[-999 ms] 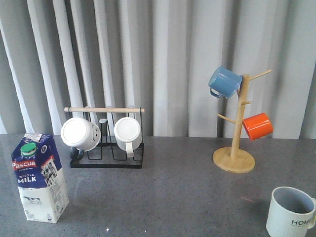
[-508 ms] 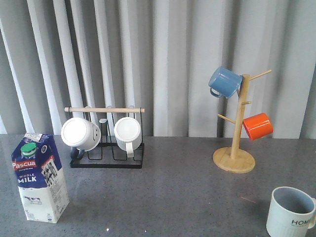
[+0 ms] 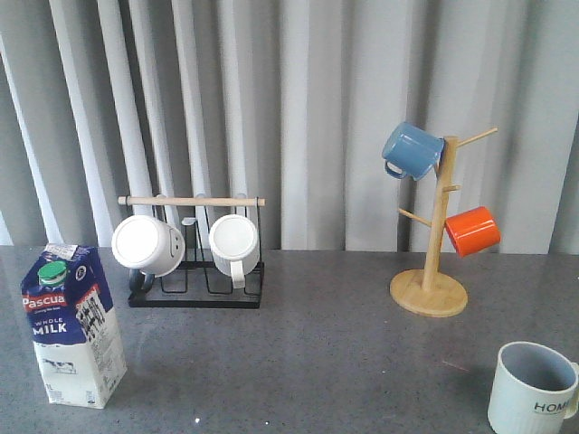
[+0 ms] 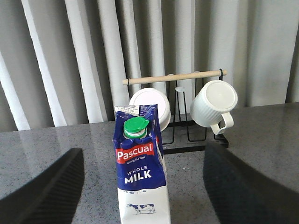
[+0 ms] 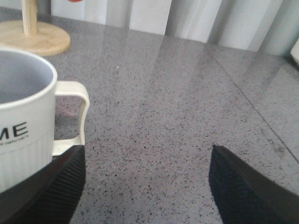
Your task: Place milk next to cup
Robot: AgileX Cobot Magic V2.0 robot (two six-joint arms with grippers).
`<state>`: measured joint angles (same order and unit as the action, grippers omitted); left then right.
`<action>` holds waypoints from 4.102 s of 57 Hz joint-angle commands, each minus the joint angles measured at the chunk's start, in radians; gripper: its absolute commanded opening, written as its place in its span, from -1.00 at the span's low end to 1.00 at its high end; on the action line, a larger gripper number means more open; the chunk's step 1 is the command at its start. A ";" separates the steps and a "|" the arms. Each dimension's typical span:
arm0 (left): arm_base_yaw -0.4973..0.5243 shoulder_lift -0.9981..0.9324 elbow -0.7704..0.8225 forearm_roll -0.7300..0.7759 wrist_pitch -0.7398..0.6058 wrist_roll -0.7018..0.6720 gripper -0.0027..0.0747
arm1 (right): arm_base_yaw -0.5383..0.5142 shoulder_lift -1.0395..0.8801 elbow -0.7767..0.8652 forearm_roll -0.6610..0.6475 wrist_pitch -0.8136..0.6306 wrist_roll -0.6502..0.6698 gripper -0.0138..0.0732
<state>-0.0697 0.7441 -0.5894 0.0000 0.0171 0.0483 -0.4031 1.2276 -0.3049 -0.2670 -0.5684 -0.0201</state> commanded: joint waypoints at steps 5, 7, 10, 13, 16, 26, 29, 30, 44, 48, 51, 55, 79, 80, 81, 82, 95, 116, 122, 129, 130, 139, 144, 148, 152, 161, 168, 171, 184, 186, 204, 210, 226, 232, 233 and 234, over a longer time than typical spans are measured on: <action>-0.003 0.000 -0.034 -0.015 -0.079 -0.010 0.41 | -0.066 0.060 -0.073 -0.255 -0.180 0.100 0.57; -0.003 0.000 -0.034 -0.015 -0.079 -0.010 0.41 | -0.084 0.077 -0.081 -0.316 -0.218 0.137 0.57; -0.003 0.000 -0.034 -0.015 -0.079 -0.010 0.41 | -0.110 0.098 -0.089 -0.386 -0.286 0.205 0.57; -0.003 0.000 -0.034 -0.015 -0.079 -0.010 0.41 | -0.132 0.117 -0.095 -0.409 -0.337 0.255 0.57; -0.003 0.000 -0.034 -0.015 -0.079 -0.010 0.41 | -0.158 0.130 -0.096 -0.400 -0.374 0.266 0.57; -0.003 0.000 -0.034 -0.015 -0.079 -0.010 0.41 | -0.181 0.180 -0.096 -0.388 -0.411 0.262 0.57; -0.003 0.000 -0.034 -0.015 -0.079 -0.010 0.41 | -0.181 0.205 -0.096 -0.388 -0.411 0.258 0.57; -0.003 0.000 -0.034 -0.015 -0.079 -0.010 0.41 | -0.181 0.215 -0.096 -0.388 -0.412 0.255 0.57; -0.003 0.000 -0.034 -0.015 -0.079 -0.010 0.41 | -0.181 0.293 -0.139 -0.428 -0.432 0.251 0.57; -0.003 0.000 -0.034 -0.015 -0.079 -0.010 0.41 | -0.181 0.313 -0.148 -0.431 -0.438 0.252 0.57; -0.003 0.000 -0.034 -0.015 -0.079 -0.010 0.41 | -0.181 0.328 -0.154 -0.436 -0.441 0.254 0.57; -0.003 0.000 -0.034 -0.015 -0.079 -0.010 0.41 | -0.181 0.345 -0.162 -0.449 -0.441 0.254 0.57; -0.003 0.000 -0.034 -0.015 -0.079 -0.010 0.41 | -0.180 0.433 -0.198 -0.481 -0.499 0.257 0.57; -0.003 0.000 -0.034 -0.015 -0.079 -0.010 0.41 | -0.180 0.434 -0.202 -0.481 -0.502 0.257 0.57; -0.003 0.000 -0.034 -0.015 -0.079 -0.010 0.41 | -0.180 0.438 -0.205 -0.486 -0.502 0.259 0.57; -0.003 0.000 -0.034 -0.015 -0.079 -0.010 0.41 | -0.180 0.441 -0.209 -0.488 -0.502 0.259 0.57; -0.003 0.000 -0.034 -0.015 -0.079 -0.010 0.41 | -0.180 0.486 -0.244 -0.528 -0.511 0.266 0.57; -0.003 0.000 -0.034 -0.015 -0.079 -0.010 0.41 | -0.178 0.572 -0.339 -0.606 -0.548 0.378 0.57; -0.003 0.000 -0.034 -0.015 -0.079 -0.010 0.41 | -0.178 0.609 -0.393 -0.704 -0.579 0.437 0.52; -0.003 0.000 -0.034 -0.015 -0.079 -0.010 0.41 | -0.178 0.662 -0.452 -0.764 -0.674 0.501 0.15; -0.003 0.000 -0.034 -0.015 -0.079 -0.010 0.41 | -0.178 0.666 -0.457 -0.769 -0.679 0.510 0.08; -0.003 0.000 -0.034 -0.015 -0.079 -0.010 0.41 | -0.178 0.671 -0.476 -0.799 -0.693 0.581 -0.72; -0.003 0.000 -0.034 -0.015 -0.079 -0.010 0.41 | -0.177 0.670 -0.474 -0.798 -0.714 0.607 -0.70; -0.003 0.000 -0.034 -0.015 -0.079 -0.010 0.41 | -0.157 0.661 -0.474 -0.790 -0.729 0.628 -0.69; -0.003 0.000 -0.034 -0.015 -0.079 -0.010 0.41 | -0.115 0.634 -0.474 -0.772 -0.721 0.645 -0.69; -0.003 0.000 -0.034 -0.015 -0.079 -0.010 0.41 | 0.084 0.517 -0.474 -0.666 -0.563 0.690 -0.69; -0.003 0.000 -0.034 -0.015 -0.079 -0.010 0.41 | 0.295 0.423 -0.474 -0.442 -0.333 0.665 -0.69; -0.003 0.000 -0.034 -0.015 -0.079 -0.010 0.41 | 0.384 0.404 -0.474 -0.280 -0.246 0.620 -0.69; -0.003 0.000 -0.034 -0.015 -0.079 -0.010 0.41 | 0.704 0.447 -0.474 0.479 -0.156 0.090 -0.69; -0.003 0.000 -0.034 -0.015 -0.079 -0.010 0.41 | 0.737 0.461 -0.474 0.551 -0.163 0.002 -0.69; -0.003 0.000 -0.034 -0.015 -0.079 -0.010 0.41 | 0.867 0.549 -0.474 0.715 -0.222 -0.214 -0.69; -0.003 0.000 -0.034 -0.015 -0.079 -0.010 0.41 | 0.867 0.556 -0.474 0.692 -0.223 -0.223 -0.68; -0.003 0.000 -0.034 -0.015 -0.079 -0.010 0.41 | 0.867 0.556 -0.474 0.674 -0.202 -0.266 -0.46; -0.003 0.000 -0.034 -0.015 -0.079 -0.010 0.41 | 0.867 0.555 -0.472 0.674 -0.193 -0.266 -0.33; -0.003 0.000 -0.034 -0.015 -0.079 -0.010 0.41 | 0.867 0.554 -0.472 0.674 -0.192 -0.265 -0.30; -0.003 0.000 -0.034 -0.015 -0.079 -0.010 0.41 | 0.867 0.554 -0.472 0.674 -0.191 -0.264 -0.28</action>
<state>-0.0697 0.7441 -0.5894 0.0000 0.0171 0.0458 0.4635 1.8200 -0.7561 0.4297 -0.7025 -0.2768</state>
